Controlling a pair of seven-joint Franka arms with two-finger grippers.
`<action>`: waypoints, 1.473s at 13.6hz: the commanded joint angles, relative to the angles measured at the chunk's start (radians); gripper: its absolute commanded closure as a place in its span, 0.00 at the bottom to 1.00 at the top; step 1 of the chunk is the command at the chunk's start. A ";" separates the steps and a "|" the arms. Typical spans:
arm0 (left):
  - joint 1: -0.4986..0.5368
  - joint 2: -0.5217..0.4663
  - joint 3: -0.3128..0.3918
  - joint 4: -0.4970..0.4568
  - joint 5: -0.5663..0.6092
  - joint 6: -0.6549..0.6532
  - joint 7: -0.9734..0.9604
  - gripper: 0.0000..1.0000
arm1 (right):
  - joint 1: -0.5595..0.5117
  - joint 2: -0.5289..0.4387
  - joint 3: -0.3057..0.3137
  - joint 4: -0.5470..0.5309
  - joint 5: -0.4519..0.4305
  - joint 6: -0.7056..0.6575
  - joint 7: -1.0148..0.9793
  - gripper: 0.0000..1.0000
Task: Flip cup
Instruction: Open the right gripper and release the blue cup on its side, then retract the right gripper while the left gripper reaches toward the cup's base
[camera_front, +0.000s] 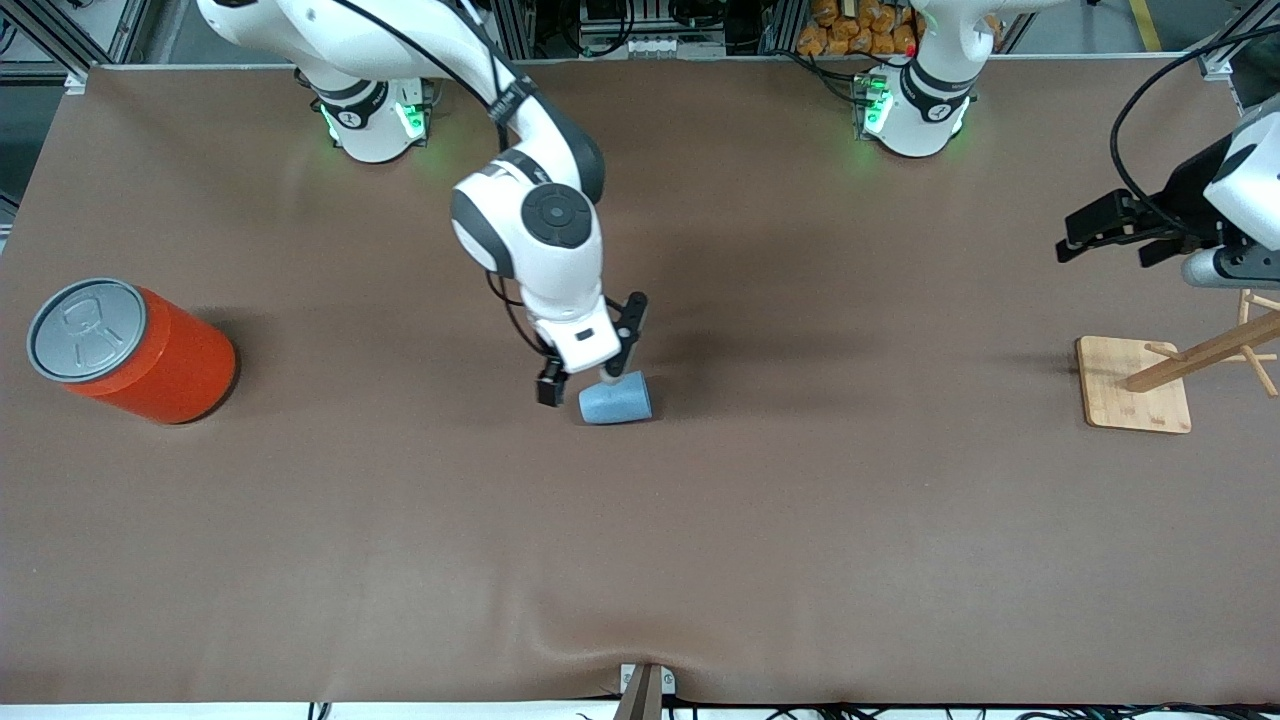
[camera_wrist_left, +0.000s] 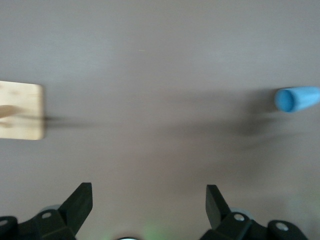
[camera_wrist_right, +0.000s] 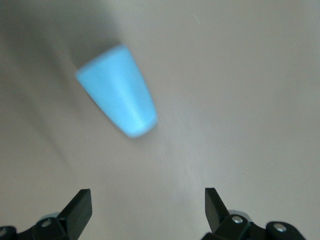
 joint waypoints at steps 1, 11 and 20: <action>0.007 0.048 -0.005 0.013 -0.161 -0.015 0.013 0.00 | -0.110 -0.084 0.014 -0.024 -0.021 -0.103 0.060 0.00; -0.018 0.116 -0.155 -0.297 -0.580 0.428 -0.019 0.00 | -0.531 -0.328 0.025 -0.024 0.040 -0.281 0.145 0.00; -0.185 0.369 -0.214 -0.340 -1.011 0.783 0.221 0.00 | -0.658 -0.477 -0.024 -0.046 0.215 -0.439 0.455 0.00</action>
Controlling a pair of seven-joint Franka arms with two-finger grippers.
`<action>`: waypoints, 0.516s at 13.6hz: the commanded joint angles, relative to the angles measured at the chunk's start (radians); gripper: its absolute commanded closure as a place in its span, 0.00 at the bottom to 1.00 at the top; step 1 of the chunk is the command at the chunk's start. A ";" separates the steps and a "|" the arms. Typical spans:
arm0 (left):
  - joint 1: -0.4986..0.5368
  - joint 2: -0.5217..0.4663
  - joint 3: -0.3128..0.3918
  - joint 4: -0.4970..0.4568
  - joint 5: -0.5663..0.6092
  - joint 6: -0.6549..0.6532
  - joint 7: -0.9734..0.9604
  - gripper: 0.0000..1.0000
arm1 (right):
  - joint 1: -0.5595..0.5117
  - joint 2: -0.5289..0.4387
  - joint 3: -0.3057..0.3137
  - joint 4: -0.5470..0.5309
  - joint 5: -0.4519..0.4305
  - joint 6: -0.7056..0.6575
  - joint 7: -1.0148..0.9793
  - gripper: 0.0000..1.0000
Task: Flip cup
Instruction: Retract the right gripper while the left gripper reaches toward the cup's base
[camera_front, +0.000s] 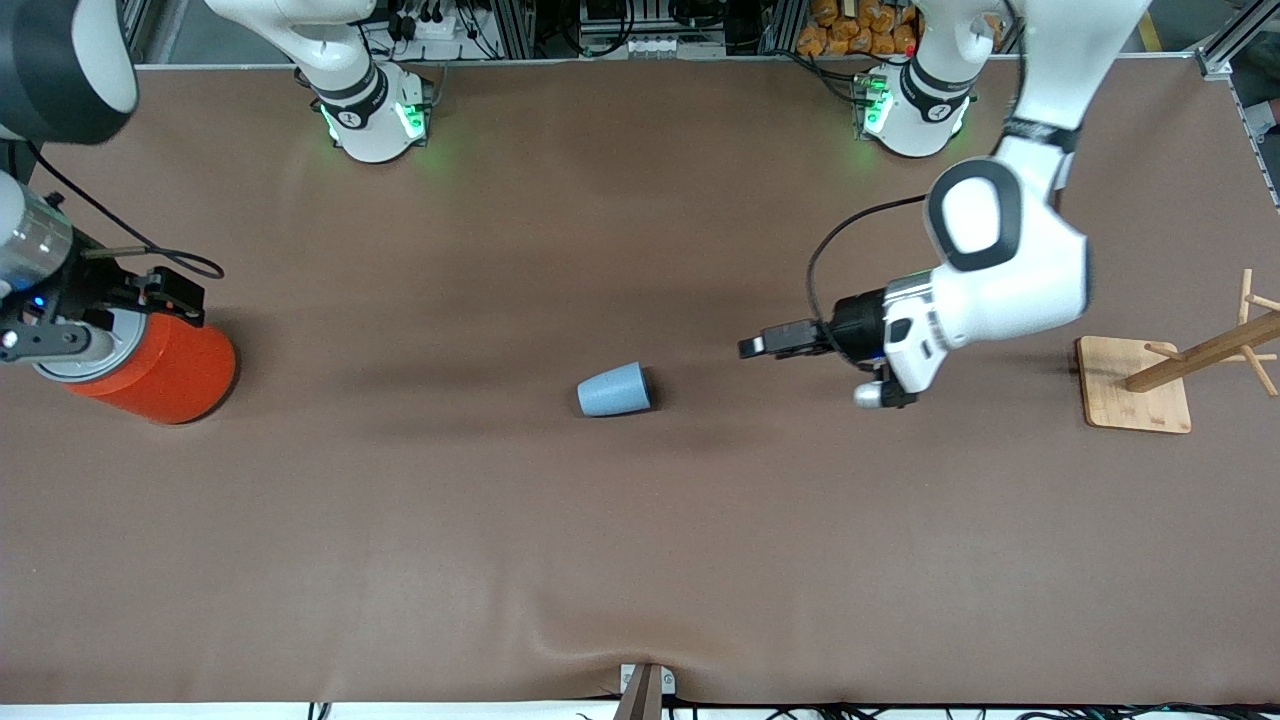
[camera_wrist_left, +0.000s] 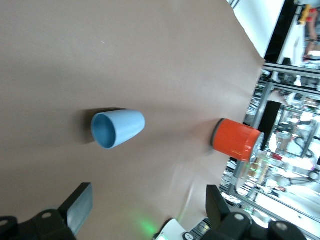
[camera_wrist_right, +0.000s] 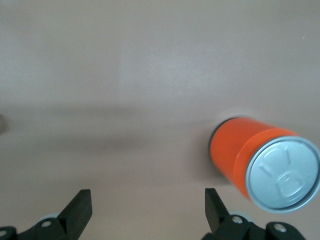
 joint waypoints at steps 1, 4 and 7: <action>-0.045 0.076 -0.003 -0.023 -0.139 0.076 0.150 0.00 | -0.029 -0.056 -0.032 -0.038 0.048 -0.019 0.019 0.00; -0.071 0.168 -0.003 -0.042 -0.392 0.109 0.406 0.00 | 0.020 -0.075 -0.074 -0.036 0.048 -0.028 0.017 0.00; -0.127 0.237 0.002 -0.004 -0.583 0.114 0.505 0.00 | 0.055 -0.093 -0.119 -0.025 0.050 -0.056 0.004 0.00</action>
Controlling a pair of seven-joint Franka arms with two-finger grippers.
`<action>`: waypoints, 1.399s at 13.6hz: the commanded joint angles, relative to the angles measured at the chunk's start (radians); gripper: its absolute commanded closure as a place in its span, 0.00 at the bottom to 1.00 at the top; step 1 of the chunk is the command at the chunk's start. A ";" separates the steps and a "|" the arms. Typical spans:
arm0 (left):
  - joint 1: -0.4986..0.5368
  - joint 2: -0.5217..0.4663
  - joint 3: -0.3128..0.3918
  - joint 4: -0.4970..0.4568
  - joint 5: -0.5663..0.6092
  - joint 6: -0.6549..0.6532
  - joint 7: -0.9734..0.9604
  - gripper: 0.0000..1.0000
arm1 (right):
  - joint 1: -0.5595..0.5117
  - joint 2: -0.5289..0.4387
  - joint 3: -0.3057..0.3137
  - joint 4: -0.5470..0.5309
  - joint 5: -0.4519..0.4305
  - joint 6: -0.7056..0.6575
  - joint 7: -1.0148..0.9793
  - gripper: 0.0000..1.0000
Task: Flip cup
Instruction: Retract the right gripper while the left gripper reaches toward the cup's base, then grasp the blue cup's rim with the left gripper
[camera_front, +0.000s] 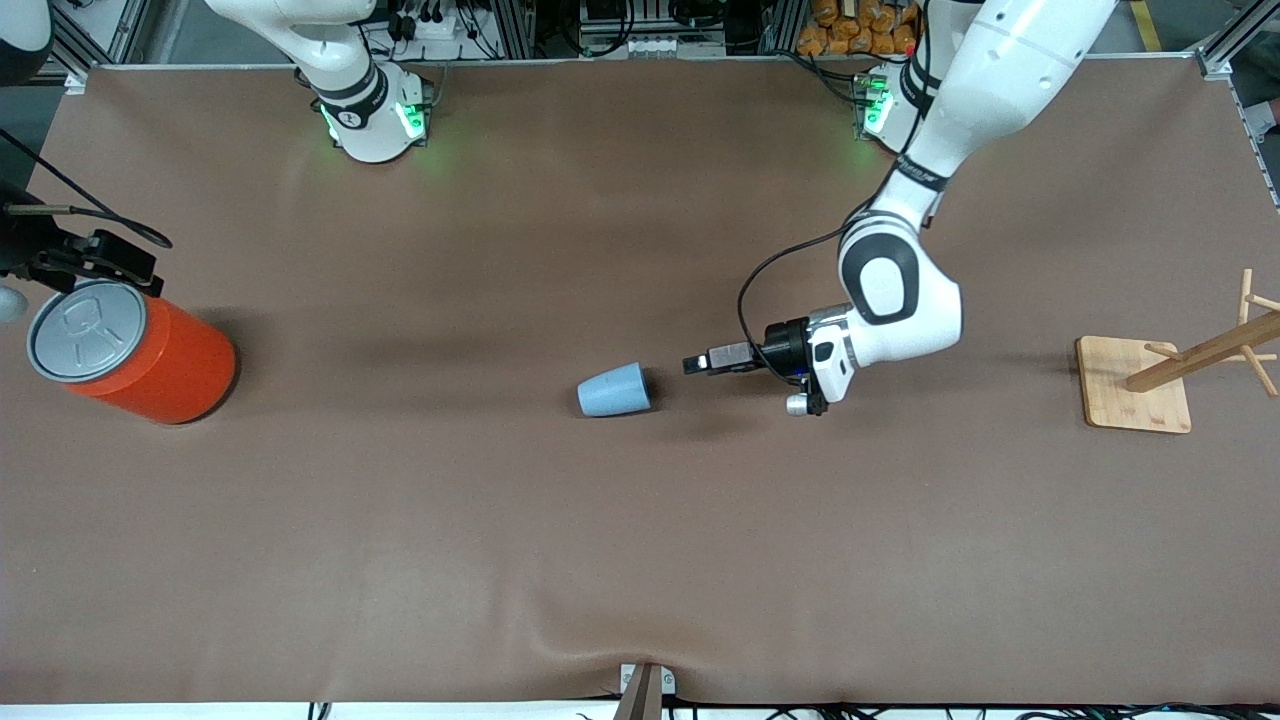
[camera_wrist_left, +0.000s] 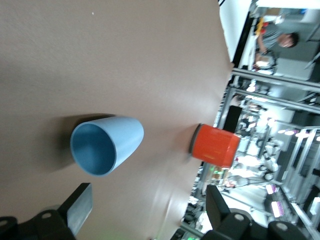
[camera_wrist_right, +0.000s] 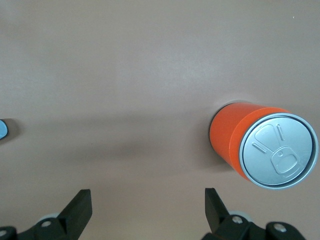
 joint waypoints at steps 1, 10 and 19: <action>-0.033 0.049 0.001 0.046 -0.074 0.024 0.028 0.00 | 0.016 -0.040 -0.021 0.000 0.015 -0.040 0.005 0.00; -0.116 0.214 0.004 0.225 -0.187 0.099 0.050 0.00 | 0.045 -0.032 -0.023 0.063 -0.007 -0.135 -0.070 0.00; -0.150 0.258 0.006 0.239 -0.212 0.101 0.051 0.00 | 0.038 -0.041 -0.029 0.055 0.051 -0.166 0.038 0.00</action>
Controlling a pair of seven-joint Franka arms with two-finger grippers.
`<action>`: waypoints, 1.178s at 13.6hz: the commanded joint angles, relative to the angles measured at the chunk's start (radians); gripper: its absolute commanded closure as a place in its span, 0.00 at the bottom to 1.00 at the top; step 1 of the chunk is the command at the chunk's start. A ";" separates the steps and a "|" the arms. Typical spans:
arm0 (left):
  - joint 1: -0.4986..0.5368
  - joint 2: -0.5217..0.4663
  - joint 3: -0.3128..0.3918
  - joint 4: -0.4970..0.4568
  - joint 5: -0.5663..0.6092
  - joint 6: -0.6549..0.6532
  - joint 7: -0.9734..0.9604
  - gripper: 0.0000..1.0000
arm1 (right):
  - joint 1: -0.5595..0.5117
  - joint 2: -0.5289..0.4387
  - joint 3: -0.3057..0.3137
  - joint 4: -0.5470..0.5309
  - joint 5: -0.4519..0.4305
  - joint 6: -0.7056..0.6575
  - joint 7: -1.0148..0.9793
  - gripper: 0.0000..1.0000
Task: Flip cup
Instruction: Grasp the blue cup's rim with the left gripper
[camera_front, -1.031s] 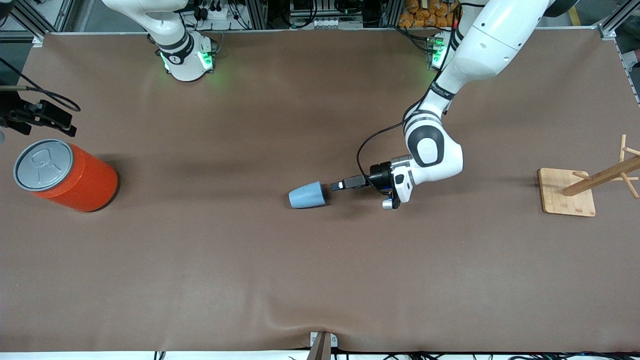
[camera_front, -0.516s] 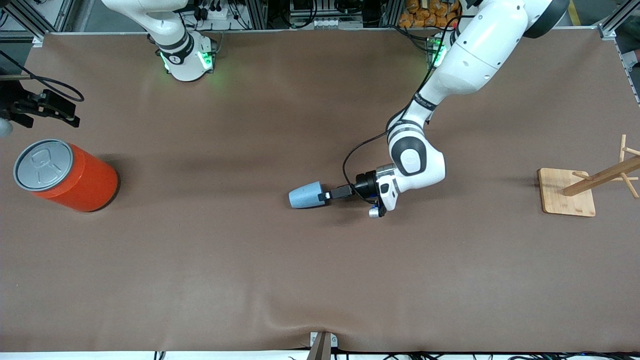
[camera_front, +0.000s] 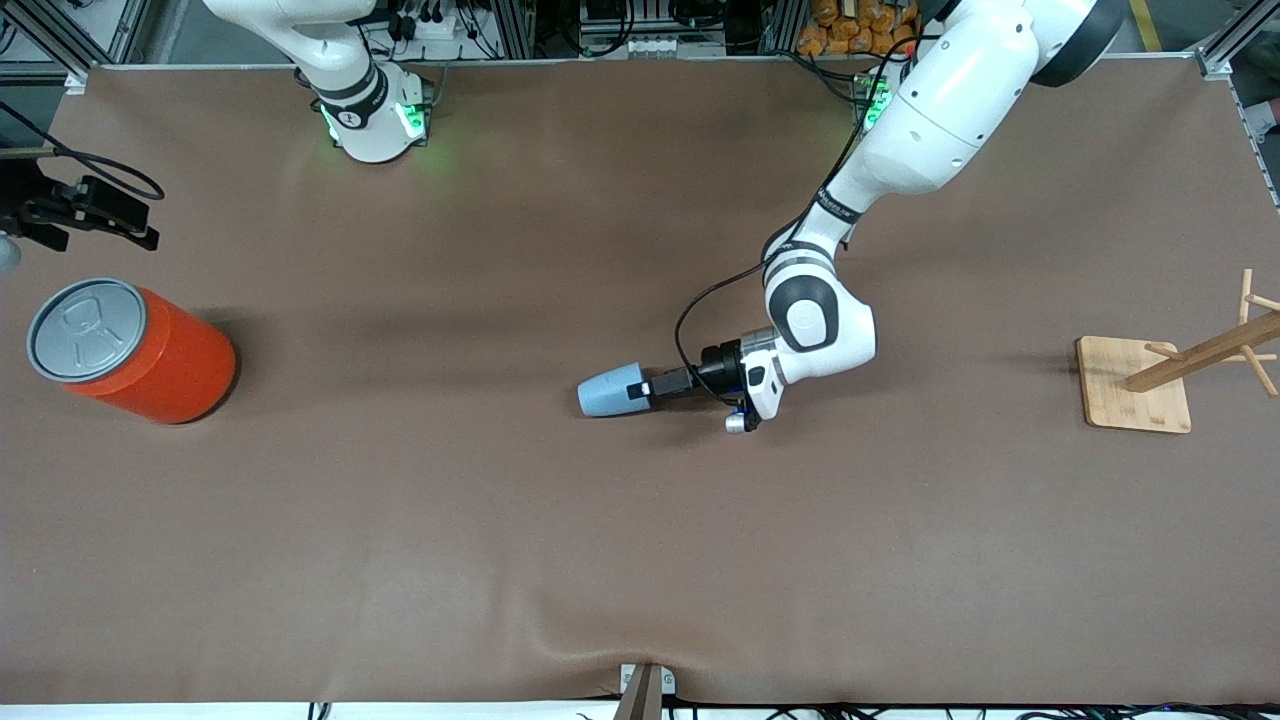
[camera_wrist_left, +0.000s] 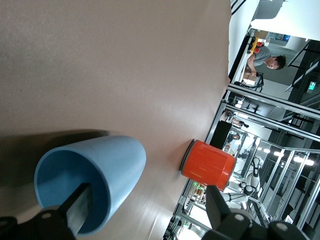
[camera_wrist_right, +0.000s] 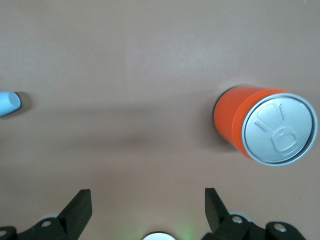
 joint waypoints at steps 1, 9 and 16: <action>-0.036 0.038 0.005 0.044 -0.061 0.015 0.024 0.00 | 0.005 -0.013 -0.005 0.000 0.022 -0.025 0.038 0.00; -0.041 0.063 0.017 0.089 -0.054 0.012 0.025 1.00 | 0.005 -0.010 -0.004 -0.003 0.019 -0.045 -0.029 0.00; -0.023 0.052 0.017 0.089 -0.052 0.002 0.018 1.00 | 0.003 -0.008 -0.008 0.000 0.022 -0.038 -0.050 0.00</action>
